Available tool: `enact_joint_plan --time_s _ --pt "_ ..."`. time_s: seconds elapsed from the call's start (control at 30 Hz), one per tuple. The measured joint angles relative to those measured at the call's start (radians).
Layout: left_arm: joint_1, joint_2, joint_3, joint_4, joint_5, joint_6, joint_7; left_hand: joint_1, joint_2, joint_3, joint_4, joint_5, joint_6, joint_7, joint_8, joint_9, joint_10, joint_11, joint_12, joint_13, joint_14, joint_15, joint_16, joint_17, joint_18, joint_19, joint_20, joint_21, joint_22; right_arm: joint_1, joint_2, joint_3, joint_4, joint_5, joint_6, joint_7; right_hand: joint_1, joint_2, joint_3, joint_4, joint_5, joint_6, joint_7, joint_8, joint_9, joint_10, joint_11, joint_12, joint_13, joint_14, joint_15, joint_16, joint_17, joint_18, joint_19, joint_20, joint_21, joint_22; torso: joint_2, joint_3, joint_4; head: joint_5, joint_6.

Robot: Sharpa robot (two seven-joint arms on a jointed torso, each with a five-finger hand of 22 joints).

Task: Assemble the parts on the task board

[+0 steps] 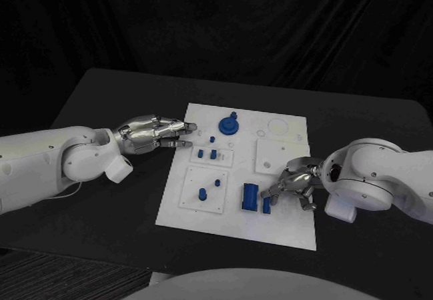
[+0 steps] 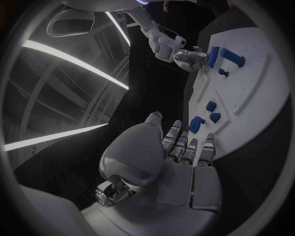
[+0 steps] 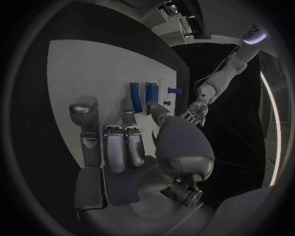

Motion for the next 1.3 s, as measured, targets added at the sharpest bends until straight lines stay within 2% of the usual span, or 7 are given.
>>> enact_joint_plan --time_s 0.37,0.47,0.6,0.7,0.8,0.93,1.3 --pt "0.0 -0.003 0.0 0.001 0.0 0.001 -0.001 0.0 0.0 0.0 0.0 0.0 0.0 0.0 0.0 0.0 0.0 0.0 0.0 0.0 0.0 0.0 0.0 0.0 0.0 0.0 0.0 0.0 0.0 0.0 -0.025 0.0 0.016 -0.02 0.006 0.0 -0.032 -0.011 -0.088 0.049 -0.086 0.0 0.0 0.003 -0.001 0.0 0.0 0.0 0.0 0.0 0.0 0.0 0.0 0.0 0.0 0.0 -0.004 0.0 0.0 0.0 0.0 0.004 0.0" --pt "0.0 -0.004 0.0 0.001 0.0 0.001 -0.001 0.0 0.0 0.0 0.0 0.0 0.0 0.0 0.0 0.0 0.0 0.0 0.0 0.0 0.0 0.0 0.0 0.0 0.0 0.0 0.0 0.0 0.0 0.0 -0.045 0.0 0.029 -0.031 0.006 0.0 -0.052 -0.004 -0.125 0.084 -0.107 0.015 -0.014 0.023 0.014 0.0 -0.011 0.0 0.0 -0.002 -0.005 0.0 0.0 0.0 0.004 -0.004 -0.004 0.0 0.0 0.0 0.0 0.006 0.0" --pt "0.0 -0.005 0.0 0.001 0.0 0.001 -0.002 0.0 0.0 0.0 0.0 0.0 0.0 0.0 0.0 0.0 0.002 0.002 0.0 0.0 0.0 0.0 0.0 0.0 0.0 0.0 0.0 0.0 0.0 0.005 -0.074 0.0 0.055 -0.039 0.002 0.002 -0.09 0.021 -0.174 0.134 -0.117 0.044 -0.028 0.054 0.043 0.0 -0.022 0.0 0.001 -0.001 -0.015 0.0 0.0 0.0 0.009 -0.009 -0.004 0.0 0.0 0.0003 -0.0005 0.006 0.0" --pt "0.0 -0.005 0.0 0.001 0.0 0.001 -0.002 0.0 0.0 0.0 0.0 0.0 0.0 0.0 0.0 0.0 0.003 0.003 0.0 0.0 0.0 0.0 0.0 0.0 0.0 0.0 0.0 0.0 0.0 0.019 -0.095 0.0 0.071 -0.041 -0.005 0.006 -0.145 0.063 -0.218 0.211 -0.066 0.06 -0.034 0.069 0.064 -0.002 -0.031 0.0 0.001 -0.002 -0.023 0.0 0.0 0.0 0.015 -0.015 0.004 0.0 0.0 0.0007 -0.0007 0.006 0.0" --pt "0.0 -0.005 0.0 0.001 0.0 0.001 -0.002 0.0 0.0 0.0 0.0 0.0 0.0 0.0 0.0 0.0 0.003 0.003 0.0 0.0 0.0 0.0 0.0 0.0 0.0 0.0 0.0 0.0 0.0 0.027 -0.111 0.001 0.08 -0.041 -0.014 0.016 -0.172 0.09 -0.247 0.262 -0.063 0.059 -0.033 0.068 0.066 -0.002 -0.031 0.0 0.001 -0.002 -0.023 0.0 0.0 0.0 0.015 -0.015 0.009 0.001 0.0 0.001 -0.0008 0.006 0.0" --pt "-0.001 -0.004 0.0 0.0 0.0 0.001 -0.002 0.0 0.0 0.0 0.0 0.0 0.0 0.0 0.0 0.0 0.003 0.003 0.0 0.0 0.0 0.0 0.0 0.0 0.0 0.0 0.0 0.0 0.0 0.031 -0.12 0.001 0.086 -0.039 -0.02 0.033 -0.199 0.117 -0.298 0.32 -0.051 0.032 -0.021 0.033 0.04 -0.002 -0.031 0.0 0.001 -0.002 -0.023 0.0 0.0 0.0 0.015 -0.015 0.017 0.001 0.0 0.0012 -0.0007 0.005 0.0" --pt "-0.001 -0.003 0.0 -0.001 0.0 0.001 -0.003 0.0 0.0 0.0 0.0 0.0 0.0 0.0 0.0 0.0 0.003 0.003 0.0 0.0 0.0 0.0 0.0 0.0 0.0 0.0 0.0 0.0 0.0 0.033 -0.101 0.0 0.077 -0.022 0.003 0.057 -0.22 0.164 -0.408 0.325 -0.075 -0.019 0.009 -0.047 -0.054 0.001 -0.006 0.0 0.001 -0.002 -0.008 0.0 0.0 0.0 0.014 -0.007 0.018 0.001 0.0 0.0008 -0.0002 0.005 0.0"
